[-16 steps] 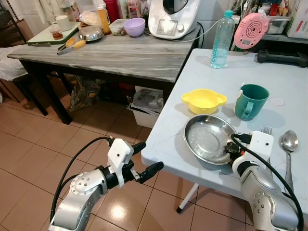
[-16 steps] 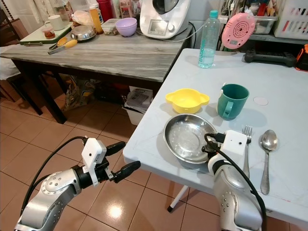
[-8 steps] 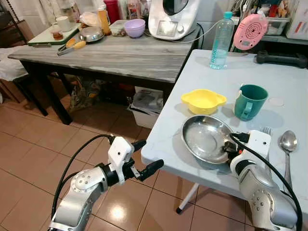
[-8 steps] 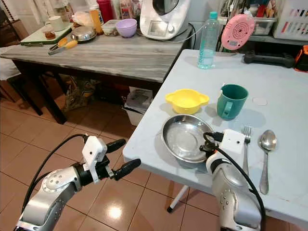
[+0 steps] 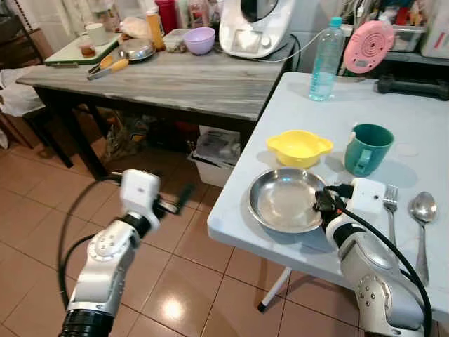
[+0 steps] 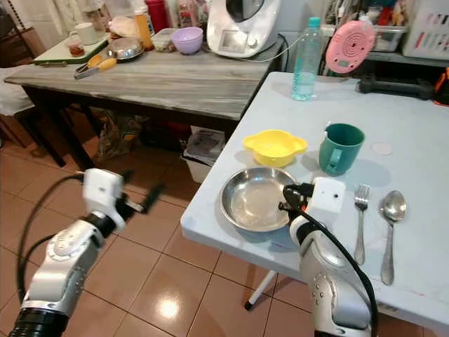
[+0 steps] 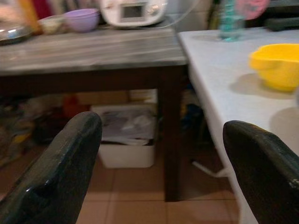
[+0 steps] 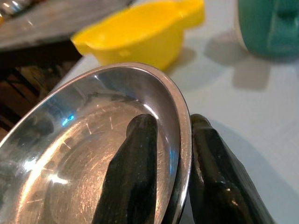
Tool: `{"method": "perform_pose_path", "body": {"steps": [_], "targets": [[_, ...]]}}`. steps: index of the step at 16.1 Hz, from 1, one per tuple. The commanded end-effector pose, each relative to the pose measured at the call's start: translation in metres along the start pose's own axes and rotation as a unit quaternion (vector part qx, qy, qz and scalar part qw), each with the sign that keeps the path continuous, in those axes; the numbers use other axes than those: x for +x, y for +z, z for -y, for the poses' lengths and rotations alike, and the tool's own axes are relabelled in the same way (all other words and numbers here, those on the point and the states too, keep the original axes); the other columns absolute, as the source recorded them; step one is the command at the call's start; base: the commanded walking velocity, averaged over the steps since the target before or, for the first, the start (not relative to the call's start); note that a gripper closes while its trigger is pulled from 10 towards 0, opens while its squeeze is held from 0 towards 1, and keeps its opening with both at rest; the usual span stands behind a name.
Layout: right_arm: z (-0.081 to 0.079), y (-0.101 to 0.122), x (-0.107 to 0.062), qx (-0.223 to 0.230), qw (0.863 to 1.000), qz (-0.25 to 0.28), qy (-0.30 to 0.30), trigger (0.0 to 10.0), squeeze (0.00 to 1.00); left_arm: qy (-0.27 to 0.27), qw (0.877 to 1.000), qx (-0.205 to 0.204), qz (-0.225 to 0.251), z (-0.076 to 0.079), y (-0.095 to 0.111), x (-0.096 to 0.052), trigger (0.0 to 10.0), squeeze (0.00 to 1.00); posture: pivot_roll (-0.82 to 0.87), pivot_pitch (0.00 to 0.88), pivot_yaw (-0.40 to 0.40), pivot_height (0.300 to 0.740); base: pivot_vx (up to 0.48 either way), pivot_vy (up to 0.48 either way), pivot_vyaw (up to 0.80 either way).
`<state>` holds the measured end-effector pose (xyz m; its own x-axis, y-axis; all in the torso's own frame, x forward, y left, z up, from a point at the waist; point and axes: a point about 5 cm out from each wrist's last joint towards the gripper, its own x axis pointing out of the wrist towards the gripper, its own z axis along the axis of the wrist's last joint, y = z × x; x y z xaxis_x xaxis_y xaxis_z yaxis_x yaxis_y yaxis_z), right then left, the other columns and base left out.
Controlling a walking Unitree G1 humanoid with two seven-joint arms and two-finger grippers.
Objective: Setting the table
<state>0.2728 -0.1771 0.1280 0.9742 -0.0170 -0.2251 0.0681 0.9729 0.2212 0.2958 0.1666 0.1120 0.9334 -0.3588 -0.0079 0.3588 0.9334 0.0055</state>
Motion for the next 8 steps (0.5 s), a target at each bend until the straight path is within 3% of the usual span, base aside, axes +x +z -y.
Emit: {"method": "perform_pose_path", "body": {"steps": [1,2,4,8], "targets": [[-0.006,0.015,-0.003,-0.014,0.999,0.048,0.016,5.7,0.00,0.030,1.000,0.007,-0.006,-0.007,-0.003,0.000,10.0,0.00,-0.13,0.000,0.080,0.740,0.000,0.000,0.00],[-0.007,0.021,-0.004,-0.027,0.997,0.070,0.018,10.0,0.00,0.050,0.999,0.007,0.000,-0.009,-0.003,0.000,10.0,0.00,-0.13,0.000,0.080,0.740,0.000,0.000,0.00],[-0.011,0.026,-0.005,-0.048,0.994,0.093,0.024,10.0,0.00,0.080,0.997,-0.002,-0.002,-0.011,-0.007,0.002,10.0,0.00,-0.12,0.000,0.074,0.740,0.000,0.000,0.00],[-0.016,0.022,-0.006,-0.055,0.993,0.097,0.034,10.0,0.00,0.082,0.997,-0.012,-0.003,-0.006,-0.009,0.005,10.0,0.00,-0.12,0.000,0.073,0.740,0.000,0.000,-0.10]]}}
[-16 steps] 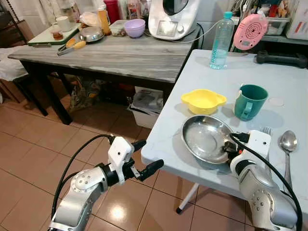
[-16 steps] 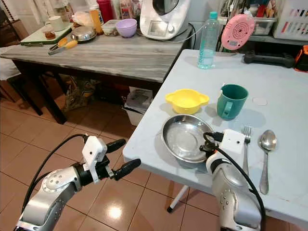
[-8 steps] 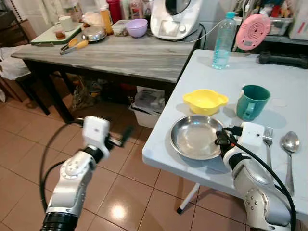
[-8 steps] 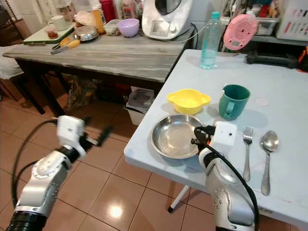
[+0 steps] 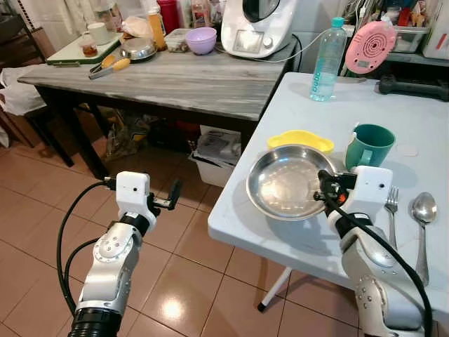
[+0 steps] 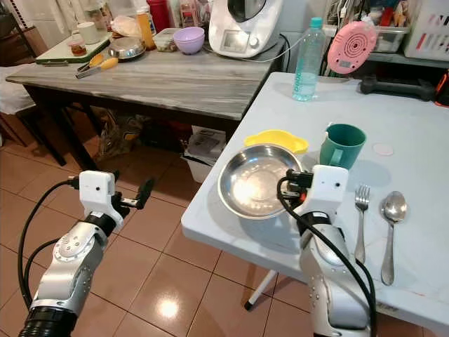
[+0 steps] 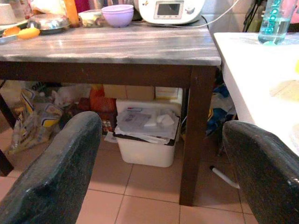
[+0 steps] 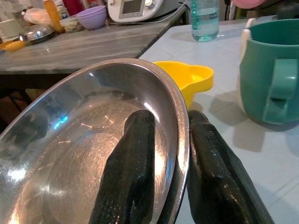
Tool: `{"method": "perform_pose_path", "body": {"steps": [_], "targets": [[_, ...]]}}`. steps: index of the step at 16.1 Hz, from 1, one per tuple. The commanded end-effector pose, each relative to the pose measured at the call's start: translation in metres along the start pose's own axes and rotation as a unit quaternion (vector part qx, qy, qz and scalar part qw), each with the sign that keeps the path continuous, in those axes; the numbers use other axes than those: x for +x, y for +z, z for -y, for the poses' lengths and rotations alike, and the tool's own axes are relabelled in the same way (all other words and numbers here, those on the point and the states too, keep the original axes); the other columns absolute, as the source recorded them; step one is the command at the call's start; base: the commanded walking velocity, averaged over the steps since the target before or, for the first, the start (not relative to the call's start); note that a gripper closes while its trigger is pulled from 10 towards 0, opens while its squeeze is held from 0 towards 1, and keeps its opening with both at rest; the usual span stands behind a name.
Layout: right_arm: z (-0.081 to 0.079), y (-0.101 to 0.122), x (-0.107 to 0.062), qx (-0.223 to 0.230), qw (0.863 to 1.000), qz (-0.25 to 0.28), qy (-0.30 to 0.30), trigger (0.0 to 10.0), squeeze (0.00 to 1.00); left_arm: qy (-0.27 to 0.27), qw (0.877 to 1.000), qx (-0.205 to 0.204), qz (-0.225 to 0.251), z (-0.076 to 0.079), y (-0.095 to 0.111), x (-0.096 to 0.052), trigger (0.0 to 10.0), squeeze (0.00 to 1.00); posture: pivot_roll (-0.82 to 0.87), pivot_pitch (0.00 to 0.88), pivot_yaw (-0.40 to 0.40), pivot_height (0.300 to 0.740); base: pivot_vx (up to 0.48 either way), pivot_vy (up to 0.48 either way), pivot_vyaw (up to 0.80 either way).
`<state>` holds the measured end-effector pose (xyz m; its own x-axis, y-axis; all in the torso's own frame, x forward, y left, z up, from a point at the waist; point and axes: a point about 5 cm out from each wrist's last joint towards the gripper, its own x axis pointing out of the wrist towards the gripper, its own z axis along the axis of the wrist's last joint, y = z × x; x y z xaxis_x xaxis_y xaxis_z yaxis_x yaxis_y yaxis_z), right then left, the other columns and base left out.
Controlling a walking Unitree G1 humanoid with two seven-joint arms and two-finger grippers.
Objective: Setting the table
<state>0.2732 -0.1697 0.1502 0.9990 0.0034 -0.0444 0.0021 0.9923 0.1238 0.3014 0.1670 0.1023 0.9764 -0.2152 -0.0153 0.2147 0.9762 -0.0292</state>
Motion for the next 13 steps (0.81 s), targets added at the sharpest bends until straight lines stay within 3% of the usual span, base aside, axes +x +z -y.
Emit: {"method": "perform_pose_path", "body": {"steps": [1,5,13], "targets": [[-0.0040,0.0038,0.0003,-0.004,1.000,0.013,0.006,10.0,0.00,0.009,1.000,0.007,-0.001,-0.0041,0.0010,0.0026,10.0,0.00,-0.12,0.000,0.073,0.740,0.000,0.000,-0.55],[-0.0043,0.0041,0.0011,-0.006,1.000,0.016,0.007,10.0,0.00,0.008,1.000,0.000,0.005,-0.0034,0.0033,0.0066,10.0,0.00,-0.12,0.000,0.074,0.740,0.000,0.000,-0.71],[-0.0051,0.0038,0.0022,-0.008,1.000,0.021,0.001,10.0,0.00,-0.006,1.000,0.002,0.015,-0.0020,0.0063,0.0114,10.0,0.00,-0.12,0.000,0.083,0.740,0.000,0.327,-0.38]]}}
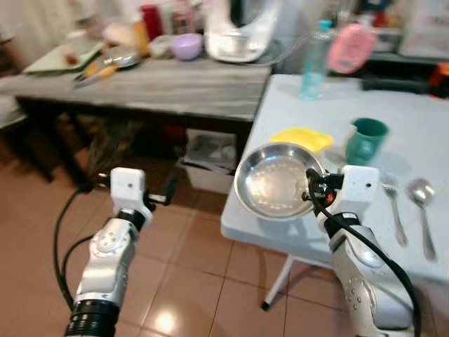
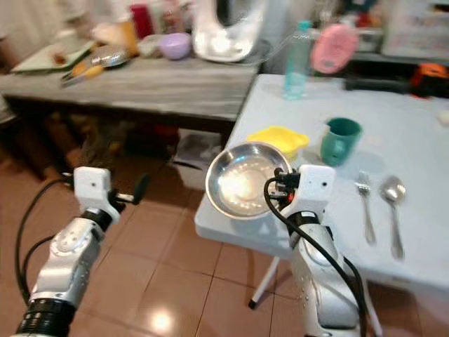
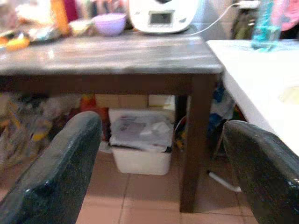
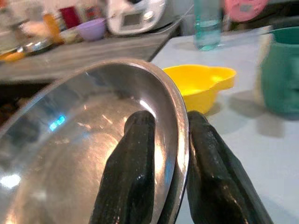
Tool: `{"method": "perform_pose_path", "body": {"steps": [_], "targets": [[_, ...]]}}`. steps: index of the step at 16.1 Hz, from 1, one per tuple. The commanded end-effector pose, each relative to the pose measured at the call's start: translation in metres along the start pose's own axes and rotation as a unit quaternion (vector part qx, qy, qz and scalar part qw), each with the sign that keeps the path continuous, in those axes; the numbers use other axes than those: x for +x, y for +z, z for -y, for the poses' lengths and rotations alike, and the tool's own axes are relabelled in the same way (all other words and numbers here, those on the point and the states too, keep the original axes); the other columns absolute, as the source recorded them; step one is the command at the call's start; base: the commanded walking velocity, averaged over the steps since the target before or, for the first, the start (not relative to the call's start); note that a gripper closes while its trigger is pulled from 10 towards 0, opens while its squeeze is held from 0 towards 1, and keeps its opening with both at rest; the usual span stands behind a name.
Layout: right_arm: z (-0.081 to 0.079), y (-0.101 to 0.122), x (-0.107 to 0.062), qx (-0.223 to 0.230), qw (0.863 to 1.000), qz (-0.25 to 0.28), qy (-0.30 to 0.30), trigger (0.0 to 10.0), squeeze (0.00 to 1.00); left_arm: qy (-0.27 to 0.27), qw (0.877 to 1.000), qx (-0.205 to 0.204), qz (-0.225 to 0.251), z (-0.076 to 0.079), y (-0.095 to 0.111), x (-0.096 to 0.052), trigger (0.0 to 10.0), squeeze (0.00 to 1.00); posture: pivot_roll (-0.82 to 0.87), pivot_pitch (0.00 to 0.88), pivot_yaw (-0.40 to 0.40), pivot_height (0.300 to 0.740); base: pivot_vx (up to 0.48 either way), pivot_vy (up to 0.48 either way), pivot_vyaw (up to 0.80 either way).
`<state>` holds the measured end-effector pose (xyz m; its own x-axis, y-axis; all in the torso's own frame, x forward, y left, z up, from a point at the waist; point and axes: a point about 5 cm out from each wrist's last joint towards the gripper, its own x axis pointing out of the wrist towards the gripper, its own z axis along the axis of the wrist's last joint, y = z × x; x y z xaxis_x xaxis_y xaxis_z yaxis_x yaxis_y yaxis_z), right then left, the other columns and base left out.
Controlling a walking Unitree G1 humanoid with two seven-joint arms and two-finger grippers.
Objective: Setting the table
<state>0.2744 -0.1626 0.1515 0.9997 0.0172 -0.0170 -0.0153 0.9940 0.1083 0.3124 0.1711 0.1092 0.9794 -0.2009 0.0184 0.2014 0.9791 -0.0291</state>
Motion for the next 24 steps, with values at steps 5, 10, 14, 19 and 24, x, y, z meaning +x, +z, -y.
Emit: {"method": "perform_pose_path", "body": {"steps": [5,10,14,19,24], "targets": [[0.002,0.002,0.001,0.002,1.000,0.009,-0.010,10.0,0.00,-0.016,1.000,-0.001,-0.002,0.007,-0.002,0.004,10.0,0.00,-0.12,0.000,0.086,0.740,0.000,0.371,-0.33],[0.001,0.002,0.002,0.001,1.000,0.013,-0.010,10.0,0.00,-0.021,1.000,0.001,-0.003,0.009,-0.003,0.004,10.0,0.00,-0.12,0.000,0.088,0.740,0.000,0.392,-0.42],[-0.002,0.002,0.004,-0.001,1.000,0.019,-0.009,10.0,0.00,-0.026,1.000,0.002,-0.002,0.014,-0.005,0.004,10.0,0.00,-0.12,0.000,0.088,0.740,0.000,0.409,0.00],[0.001,0.000,0.003,-0.018,0.999,0.023,-0.013,10.0,0.00,-0.028,1.000,0.005,-0.005,0.017,-0.008,0.004,10.0,0.00,-0.12,0.000,0.085,0.740,0.000,0.417,0.00],[0.009,0.000,0.001,-0.035,0.999,0.027,-0.022,10.0,0.00,-0.031,0.999,0.010,0.001,0.020,-0.007,0.006,10.0,0.00,-0.13,0.000,0.091,0.740,0.000,0.341,0.00]]}}
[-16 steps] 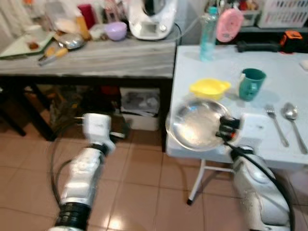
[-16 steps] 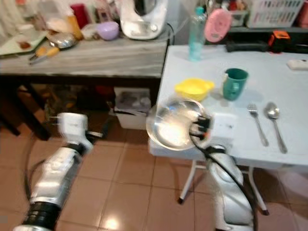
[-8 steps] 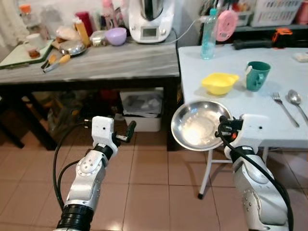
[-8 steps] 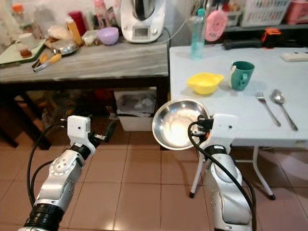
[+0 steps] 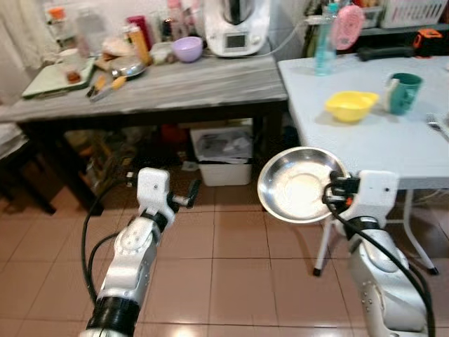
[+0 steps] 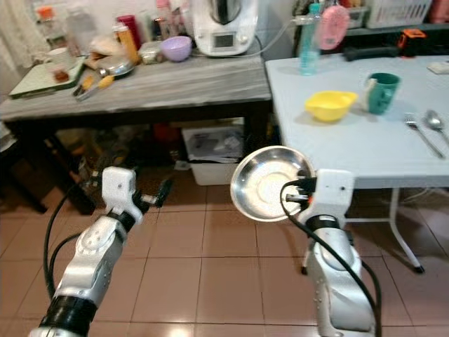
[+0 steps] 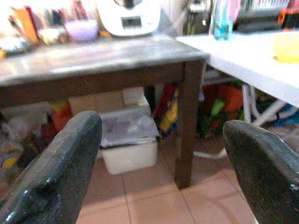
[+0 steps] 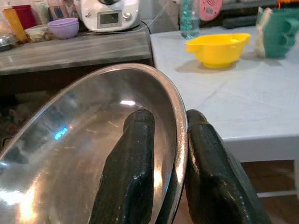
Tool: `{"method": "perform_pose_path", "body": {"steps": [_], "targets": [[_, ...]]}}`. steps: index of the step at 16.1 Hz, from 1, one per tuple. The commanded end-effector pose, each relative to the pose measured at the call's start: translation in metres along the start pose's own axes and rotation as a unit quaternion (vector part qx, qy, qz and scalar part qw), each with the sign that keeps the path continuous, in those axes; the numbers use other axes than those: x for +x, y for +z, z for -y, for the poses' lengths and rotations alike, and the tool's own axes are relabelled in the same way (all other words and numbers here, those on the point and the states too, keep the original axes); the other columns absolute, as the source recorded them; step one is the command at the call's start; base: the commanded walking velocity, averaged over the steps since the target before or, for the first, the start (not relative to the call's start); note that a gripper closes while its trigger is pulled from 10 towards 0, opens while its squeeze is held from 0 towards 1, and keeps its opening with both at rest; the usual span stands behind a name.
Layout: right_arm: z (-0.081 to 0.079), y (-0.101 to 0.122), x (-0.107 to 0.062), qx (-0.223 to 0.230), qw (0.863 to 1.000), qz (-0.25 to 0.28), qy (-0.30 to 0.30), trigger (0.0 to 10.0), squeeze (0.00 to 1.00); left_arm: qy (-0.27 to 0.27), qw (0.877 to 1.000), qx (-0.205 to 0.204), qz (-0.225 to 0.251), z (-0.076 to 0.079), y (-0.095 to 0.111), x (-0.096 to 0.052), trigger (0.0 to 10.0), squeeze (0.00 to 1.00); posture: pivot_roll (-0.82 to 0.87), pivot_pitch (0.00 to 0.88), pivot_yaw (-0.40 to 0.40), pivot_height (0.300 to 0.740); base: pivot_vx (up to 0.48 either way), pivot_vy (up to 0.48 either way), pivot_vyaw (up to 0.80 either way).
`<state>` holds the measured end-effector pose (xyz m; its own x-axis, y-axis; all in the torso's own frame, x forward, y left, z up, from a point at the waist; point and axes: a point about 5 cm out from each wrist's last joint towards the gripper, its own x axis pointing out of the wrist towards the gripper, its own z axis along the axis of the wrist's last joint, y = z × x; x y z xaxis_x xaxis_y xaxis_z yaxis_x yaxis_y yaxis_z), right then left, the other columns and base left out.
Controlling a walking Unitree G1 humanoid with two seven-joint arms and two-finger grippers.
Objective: Setting the table
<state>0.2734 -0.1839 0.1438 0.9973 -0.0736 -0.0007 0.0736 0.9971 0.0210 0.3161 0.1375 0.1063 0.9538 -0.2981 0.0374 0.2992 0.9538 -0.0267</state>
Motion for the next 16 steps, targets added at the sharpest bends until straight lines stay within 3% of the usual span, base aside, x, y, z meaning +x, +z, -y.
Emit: {"method": "perform_pose_path", "body": {"steps": [1,6,16], "targets": [[-0.0132,0.0069,0.0018,0.009,1.000,0.017,0.021,10.0,0.00,0.011,1.000,0.010,-0.003,-0.0093,-0.0018,-0.0061,10.0,0.00,-0.13,0.000,0.091,0.740,0.000,0.000,0.00],[-0.0152,0.0060,-0.0001,0.007,0.999,0.019,0.027,10.0,0.00,0.000,1.000,0.006,-0.004,-0.0066,-0.0027,-0.0075,10.0,0.00,-0.13,0.000,0.093,0.740,0.000,0.000,0.00],[-0.0158,0.0074,-0.0002,-0.006,0.999,0.026,0.028,10.0,0.00,-0.013,1.000,0.008,-0.002,-0.0045,-0.0017,-0.0072,10.0,0.00,-0.13,0.000,0.096,0.740,0.450,0.000,0.00]]}}
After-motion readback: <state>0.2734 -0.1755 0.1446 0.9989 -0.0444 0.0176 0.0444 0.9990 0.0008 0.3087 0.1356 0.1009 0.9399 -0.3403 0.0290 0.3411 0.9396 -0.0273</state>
